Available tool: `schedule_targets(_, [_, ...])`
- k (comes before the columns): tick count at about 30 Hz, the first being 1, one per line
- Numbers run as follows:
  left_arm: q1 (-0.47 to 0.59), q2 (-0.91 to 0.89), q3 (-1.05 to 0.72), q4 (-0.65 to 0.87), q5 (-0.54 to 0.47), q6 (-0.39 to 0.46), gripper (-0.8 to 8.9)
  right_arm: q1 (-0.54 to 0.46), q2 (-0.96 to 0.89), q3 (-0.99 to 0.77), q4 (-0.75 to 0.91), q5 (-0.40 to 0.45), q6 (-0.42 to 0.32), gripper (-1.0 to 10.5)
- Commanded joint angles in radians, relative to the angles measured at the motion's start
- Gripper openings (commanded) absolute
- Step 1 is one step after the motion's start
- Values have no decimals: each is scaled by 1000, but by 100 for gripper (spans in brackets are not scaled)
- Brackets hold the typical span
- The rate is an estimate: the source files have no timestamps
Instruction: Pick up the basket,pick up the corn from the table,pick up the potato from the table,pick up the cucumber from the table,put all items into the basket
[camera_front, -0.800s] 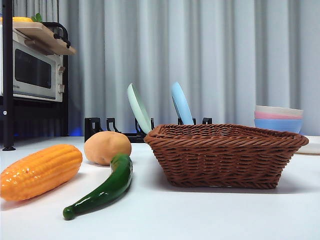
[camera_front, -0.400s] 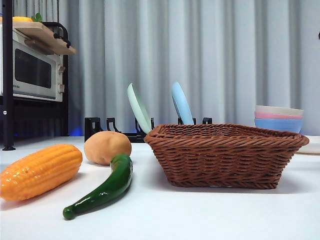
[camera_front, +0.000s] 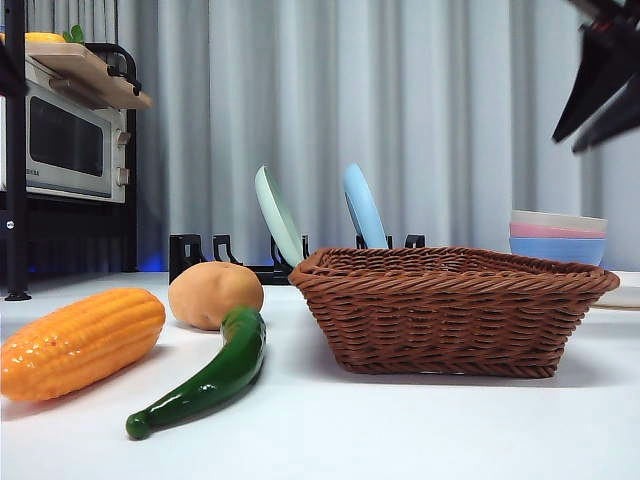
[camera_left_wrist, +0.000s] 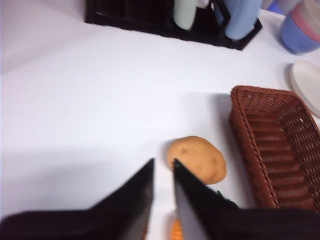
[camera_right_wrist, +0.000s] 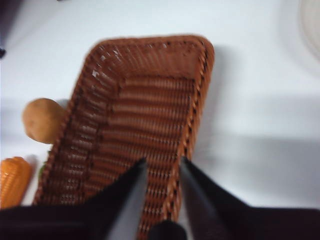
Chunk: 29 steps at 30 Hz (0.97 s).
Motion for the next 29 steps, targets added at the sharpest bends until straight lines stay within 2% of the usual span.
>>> schedule_targets(1, [-12,4,4,5,8,12,414,3,48,-1,3,-1,-13,378])
schedule_targets(10, [-56,4,4,6,8,0,409,29,232,-1,58,-3,-12,382])
schedule_targets(18, [-88,4,4,2,5,-7,409,87,400,-1,157,-2,28,360])
schedule_targets(19, [-92,4,4,-1,3,-7,409,96,420,-1,166,1,40,265])
schedule_targets(21, [-99,4,4,-12,2,-8,409,105,431,-1,170,3,41,5])
schedule_targets(29, [-191,31,4,-21,4,-26,409,80,288,0,171,4,86,-12])
